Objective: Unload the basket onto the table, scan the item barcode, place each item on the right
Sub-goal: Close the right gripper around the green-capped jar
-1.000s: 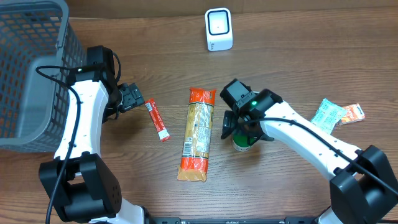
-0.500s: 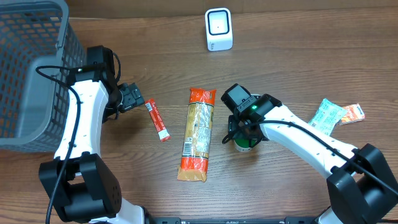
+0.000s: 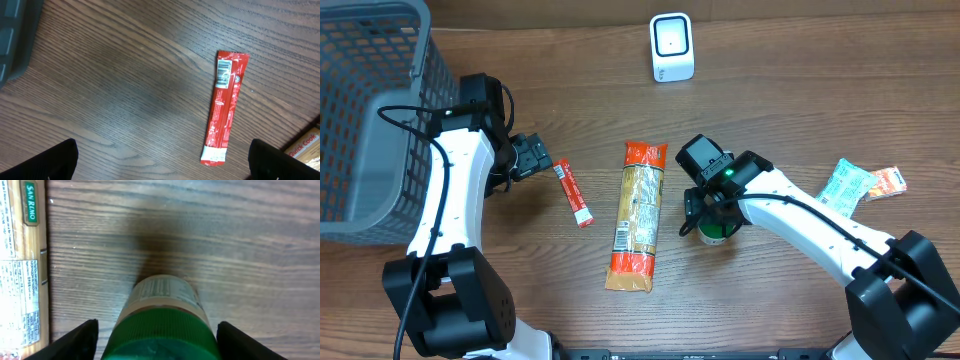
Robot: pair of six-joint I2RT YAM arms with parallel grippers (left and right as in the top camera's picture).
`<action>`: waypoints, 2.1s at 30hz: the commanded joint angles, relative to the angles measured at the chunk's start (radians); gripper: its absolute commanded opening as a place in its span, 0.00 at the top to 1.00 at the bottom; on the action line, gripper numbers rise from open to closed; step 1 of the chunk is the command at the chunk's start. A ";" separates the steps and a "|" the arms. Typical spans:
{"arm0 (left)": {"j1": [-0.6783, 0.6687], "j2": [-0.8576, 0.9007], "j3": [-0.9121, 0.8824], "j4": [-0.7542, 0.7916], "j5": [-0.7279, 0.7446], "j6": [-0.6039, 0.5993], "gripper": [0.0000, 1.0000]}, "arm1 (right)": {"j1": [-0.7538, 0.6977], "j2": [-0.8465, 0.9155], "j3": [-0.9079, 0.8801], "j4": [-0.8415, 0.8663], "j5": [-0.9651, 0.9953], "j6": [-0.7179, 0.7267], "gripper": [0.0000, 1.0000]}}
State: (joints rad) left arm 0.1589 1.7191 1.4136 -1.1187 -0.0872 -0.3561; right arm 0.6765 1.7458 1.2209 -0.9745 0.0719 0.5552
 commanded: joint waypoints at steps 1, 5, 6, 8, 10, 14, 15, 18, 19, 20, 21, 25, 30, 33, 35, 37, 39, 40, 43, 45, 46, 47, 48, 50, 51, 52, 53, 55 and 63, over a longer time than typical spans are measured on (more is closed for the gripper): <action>0.002 -0.011 0.010 0.002 -0.006 0.008 0.00 | 0.003 -0.001 -0.011 -0.015 -0.025 0.059 0.16; 0.002 -0.011 0.010 0.002 -0.006 0.008 0.00 | 0.003 -0.001 -0.039 -0.022 -0.025 0.075 0.15; 0.002 -0.011 0.010 0.002 -0.006 0.008 0.00 | 0.003 -0.001 -0.045 -0.023 -0.027 0.076 0.16; 0.002 -0.011 0.010 0.002 -0.006 0.008 0.00 | 0.003 -0.001 -0.054 -0.021 -0.029 0.074 0.23; 0.002 -0.011 0.010 0.002 -0.006 0.008 0.00 | 0.003 -0.001 -0.056 -0.012 -0.029 0.074 0.32; 0.002 -0.011 0.010 0.002 -0.006 0.008 0.00 | 0.003 -0.001 -0.056 0.036 -0.029 0.056 0.35; 0.002 -0.011 0.010 0.002 -0.006 0.008 0.00 | 0.003 -0.001 -0.056 0.053 -0.029 0.026 0.35; 0.002 -0.011 0.010 0.002 -0.006 0.008 0.00 | 0.003 -0.001 -0.056 0.088 -0.029 -0.087 0.35; 0.002 -0.011 0.010 0.002 -0.006 0.008 0.00 | 0.003 -0.001 -0.056 0.092 -0.029 -0.120 0.35; 0.002 -0.011 0.010 0.002 -0.006 0.008 0.00 | 0.003 -0.001 -0.056 0.095 -0.029 -0.140 0.35; 0.002 -0.011 0.010 0.002 -0.006 0.008 0.00 | 0.003 -0.001 -0.056 0.096 -0.027 -0.145 0.35; 0.002 -0.011 0.010 0.002 -0.006 0.008 0.00 | 0.003 -0.001 -0.056 0.104 -0.022 -0.092 0.17; 0.002 -0.011 0.010 0.002 -0.006 0.008 0.00 | 0.003 -0.001 -0.056 0.089 -0.032 0.059 0.13; 0.002 -0.011 0.010 0.002 -0.006 0.008 0.00 | 0.003 -0.001 -0.056 0.072 -0.049 0.093 0.23; 0.002 -0.011 0.010 0.002 -0.006 0.008 0.00 | 0.003 -0.001 -0.056 0.072 -0.059 0.092 0.32; 0.002 -0.011 0.010 0.002 -0.006 0.008 0.00 | 0.003 -0.001 -0.056 0.074 -0.058 0.091 0.33; 0.002 -0.011 0.010 0.002 -0.006 0.008 0.00 | 0.003 -0.001 -0.056 0.090 -0.059 0.042 0.35; 0.002 -0.011 0.010 0.002 -0.006 0.008 0.00 | 0.003 -0.001 -0.056 0.103 -0.059 -0.010 0.35; 0.002 -0.011 0.010 0.002 -0.006 0.008 0.00 | 0.003 -0.001 -0.056 0.114 -0.056 -0.108 0.34; 0.002 -0.011 0.010 0.002 -0.006 0.008 0.00 | 0.003 -0.001 -0.056 0.111 -0.056 -0.108 0.27; 0.002 -0.011 0.010 0.002 -0.006 0.008 0.00 | 0.003 -0.001 -0.056 0.110 -0.056 -0.107 0.24; 0.002 -0.011 0.010 0.002 -0.006 0.008 0.00 | 0.003 -0.001 -0.056 0.110 -0.060 -0.107 0.21; 0.002 -0.011 0.010 0.002 -0.006 0.008 0.00 | 0.003 -0.001 -0.056 0.110 -0.068 -0.107 0.14; 0.002 -0.011 0.010 0.002 -0.006 0.008 0.00 | 0.003 -0.001 -0.056 0.114 -0.090 -0.108 0.00; 0.002 -0.011 0.010 0.002 -0.006 0.008 0.00 | 0.003 -0.001 -0.056 0.118 -0.100 -0.108 0.00; 0.002 -0.011 0.010 0.002 -0.006 0.008 0.00 | 0.003 -0.001 -0.056 0.122 -0.102 -0.107 0.00; 0.002 -0.011 0.010 0.002 -0.006 0.008 0.00 | 0.003 -0.001 -0.056 0.127 -0.105 -0.107 0.00; 0.002 -0.011 0.010 0.002 -0.006 0.008 0.00 | 0.003 -0.001 -0.056 0.132 -0.117 -0.108 0.00; 0.002 -0.011 0.010 0.002 -0.006 0.008 0.00 | 0.002 -0.001 -0.056 0.132 -0.119 -0.108 0.04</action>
State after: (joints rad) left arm 0.1589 1.7191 1.4136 -1.1183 -0.0872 -0.3561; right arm 0.6765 1.7458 1.1709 -0.8486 -0.0406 0.4522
